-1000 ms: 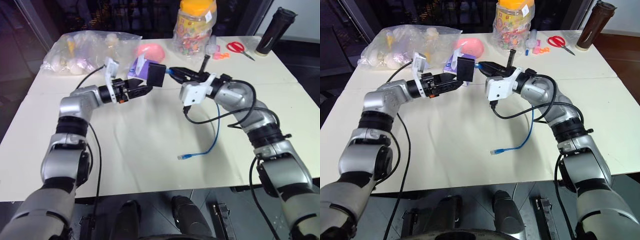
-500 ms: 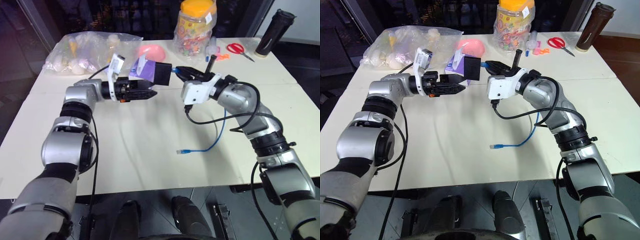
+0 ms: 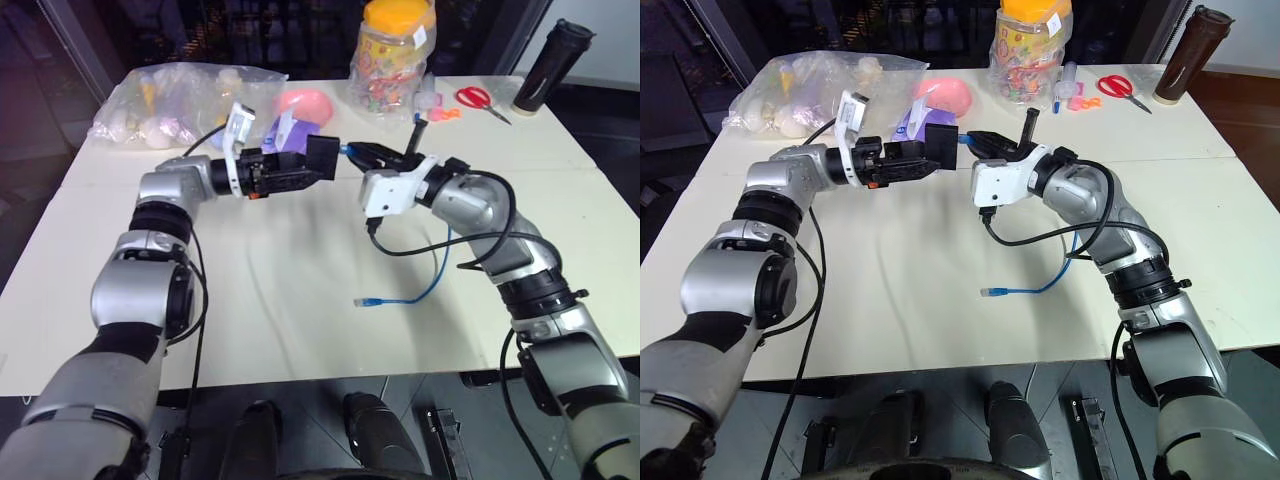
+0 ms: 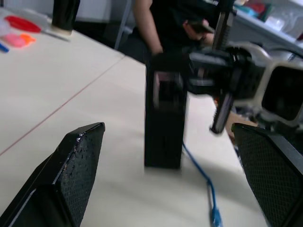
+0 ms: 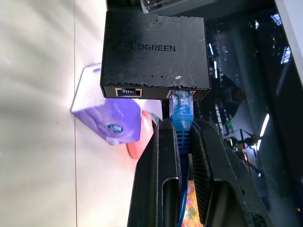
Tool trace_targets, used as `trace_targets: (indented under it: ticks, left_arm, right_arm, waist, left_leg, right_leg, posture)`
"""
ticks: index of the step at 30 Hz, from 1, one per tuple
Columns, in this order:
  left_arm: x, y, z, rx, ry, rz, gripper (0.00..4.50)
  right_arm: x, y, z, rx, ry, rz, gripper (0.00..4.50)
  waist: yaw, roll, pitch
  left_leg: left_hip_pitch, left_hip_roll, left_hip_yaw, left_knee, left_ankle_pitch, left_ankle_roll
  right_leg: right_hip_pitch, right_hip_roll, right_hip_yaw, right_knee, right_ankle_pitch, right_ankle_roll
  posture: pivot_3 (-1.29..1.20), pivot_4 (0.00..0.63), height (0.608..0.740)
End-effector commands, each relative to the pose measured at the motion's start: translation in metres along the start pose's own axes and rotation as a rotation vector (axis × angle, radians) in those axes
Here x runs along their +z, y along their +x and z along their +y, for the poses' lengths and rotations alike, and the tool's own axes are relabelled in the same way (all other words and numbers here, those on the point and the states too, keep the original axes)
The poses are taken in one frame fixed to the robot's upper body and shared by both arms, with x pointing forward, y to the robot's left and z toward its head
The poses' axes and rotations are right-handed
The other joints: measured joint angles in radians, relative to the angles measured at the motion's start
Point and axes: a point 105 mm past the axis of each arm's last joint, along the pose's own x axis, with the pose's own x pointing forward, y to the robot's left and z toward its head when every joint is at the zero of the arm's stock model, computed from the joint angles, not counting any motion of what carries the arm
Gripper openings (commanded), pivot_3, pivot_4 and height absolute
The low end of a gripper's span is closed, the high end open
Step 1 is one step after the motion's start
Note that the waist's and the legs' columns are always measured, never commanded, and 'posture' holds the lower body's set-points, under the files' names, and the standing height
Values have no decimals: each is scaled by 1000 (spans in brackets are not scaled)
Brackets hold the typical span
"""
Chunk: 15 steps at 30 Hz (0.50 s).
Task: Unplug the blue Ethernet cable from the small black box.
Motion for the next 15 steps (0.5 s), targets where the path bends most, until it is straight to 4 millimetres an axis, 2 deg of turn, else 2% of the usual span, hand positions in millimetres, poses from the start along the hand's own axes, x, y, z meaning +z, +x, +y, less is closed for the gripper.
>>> trace_targets:
  ticks: [1,6,9,11,15]
  left_arm:
    - [15,3,-3,-22,15,-48,3675]
    - [14,5,-3,-23,14,-47,1580]
    - [13,5,-4,-30,18,-41,488]
    - [11,5,-3,-23,26,-29,512]
    - [9,3,0,-4,18,-35,512]
  right_arm:
    - [10,-2,-11,-39,-8,-31,0]
    - [10,-4,-10,-36,-4,-20,0]
    - [12,-5,-7,-25,-1,-21,0]
    - [13,-6,-7,-19,14,-21,0]
    - [11,-15,-2,10,70,-14,1684]
  waist:
    - [0,0,0]
    - [-1,0,0]
    - [-1,0,0]
    - [-1,0,0]
    - [0,0,0]
  left_leg:
    - [0,0,0,0,0,0]
    - [0,0,0,0,0,0]
    - [0,0,0,0,0,0]
    - [0,0,0,0,0,0]
    - [0,0,0,0,0,0]
  right_leg:
    - [0,0,0,0,0,0]
    - [0,0,0,1,0,0]
    - [0,0,0,1,0,0]
    - [0,0,0,1,0,0]
    - [0,0,0,1,0,0]
  posture:
    - [0,150,740]
    - [0,150,740]
    - [0,150,740]
    - [0,150,740]
    - [0,150,740]
